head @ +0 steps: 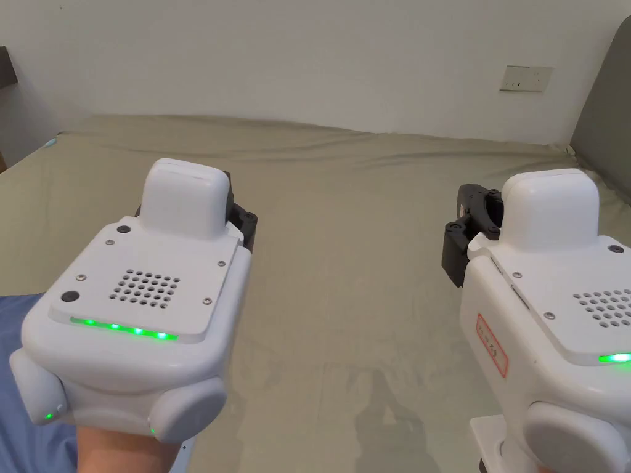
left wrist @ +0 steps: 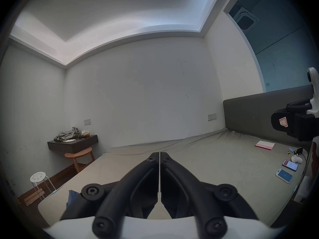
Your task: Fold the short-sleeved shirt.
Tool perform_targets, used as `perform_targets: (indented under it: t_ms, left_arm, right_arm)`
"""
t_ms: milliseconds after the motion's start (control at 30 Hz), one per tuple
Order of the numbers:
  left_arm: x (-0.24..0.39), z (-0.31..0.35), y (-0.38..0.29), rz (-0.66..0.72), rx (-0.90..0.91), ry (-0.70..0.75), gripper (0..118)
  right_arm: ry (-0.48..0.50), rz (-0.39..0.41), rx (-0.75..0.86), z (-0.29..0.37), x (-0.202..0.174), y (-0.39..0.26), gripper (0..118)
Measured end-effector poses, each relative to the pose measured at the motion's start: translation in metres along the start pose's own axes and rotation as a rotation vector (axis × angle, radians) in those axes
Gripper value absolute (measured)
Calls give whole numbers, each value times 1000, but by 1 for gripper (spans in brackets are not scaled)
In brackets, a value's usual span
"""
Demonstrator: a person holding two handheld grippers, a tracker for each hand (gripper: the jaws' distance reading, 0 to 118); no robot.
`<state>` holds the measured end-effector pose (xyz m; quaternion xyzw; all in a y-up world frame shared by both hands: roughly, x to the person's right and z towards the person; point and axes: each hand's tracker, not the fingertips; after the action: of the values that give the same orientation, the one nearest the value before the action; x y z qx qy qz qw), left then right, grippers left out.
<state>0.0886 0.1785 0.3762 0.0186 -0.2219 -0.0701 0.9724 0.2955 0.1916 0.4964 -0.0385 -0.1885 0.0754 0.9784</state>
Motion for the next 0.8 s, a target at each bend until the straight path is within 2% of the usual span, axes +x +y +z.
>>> perform_targets:
  t_ms: [467,667,800]
  left_arm:
    - [3,-22,-3,19,-36,-17,0]
    - [-20,-9,-2,15,-31,46,0]
    - [-51,11,-2,22,-29,165,0]
  right_arm:
    - [-13,-3,-53,-20,14,-13,1]
    - [35,-2,-44,-23,-1,-5,1]
    - [139,19,-3,-23,-27,2,1]
